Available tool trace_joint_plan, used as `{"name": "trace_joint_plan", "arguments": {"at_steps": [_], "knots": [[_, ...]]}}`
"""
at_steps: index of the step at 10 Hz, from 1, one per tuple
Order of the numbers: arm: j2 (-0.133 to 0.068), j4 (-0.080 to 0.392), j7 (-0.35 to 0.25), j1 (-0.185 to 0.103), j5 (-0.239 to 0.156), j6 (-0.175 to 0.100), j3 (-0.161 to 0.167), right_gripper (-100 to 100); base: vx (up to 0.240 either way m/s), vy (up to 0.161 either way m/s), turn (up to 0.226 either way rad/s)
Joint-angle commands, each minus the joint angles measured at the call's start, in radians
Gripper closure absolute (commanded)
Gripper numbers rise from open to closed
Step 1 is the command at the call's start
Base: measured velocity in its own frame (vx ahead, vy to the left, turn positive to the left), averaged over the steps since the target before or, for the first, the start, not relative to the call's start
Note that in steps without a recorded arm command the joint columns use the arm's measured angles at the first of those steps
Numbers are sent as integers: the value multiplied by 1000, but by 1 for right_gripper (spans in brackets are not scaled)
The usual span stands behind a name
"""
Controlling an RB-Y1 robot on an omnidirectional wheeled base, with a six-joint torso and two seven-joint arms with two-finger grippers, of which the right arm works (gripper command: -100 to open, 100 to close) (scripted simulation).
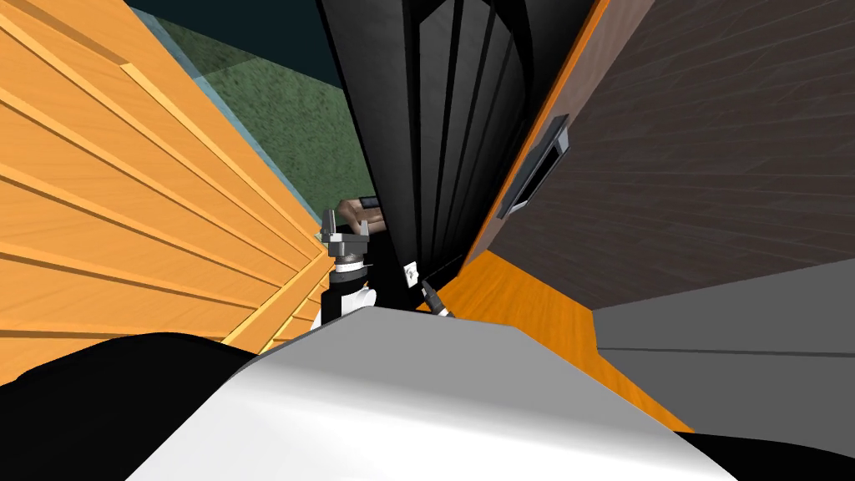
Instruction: Push the door open
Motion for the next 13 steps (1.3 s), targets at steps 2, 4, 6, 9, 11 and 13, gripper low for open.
{"name": "trace_joint_plan", "arguments": {"at_steps": [2,4,6,9,11,13], "knots": [[15,23,8,-20,-9,6,-4,-100,126,157,33],[19,29,10,-23,-11,6,-5,-100,90,99,18],[19,29,10,-23,-11,6,-5,100,-15,-16,-1],[19,29,10,-23,-11,6,-5,100,-13,-14,1],[24,14,9,-3,-12,20,-14,-100,-72,9,-85],[28,3,9,11,-13,30,-20,-100,-212,7,-114]]}}
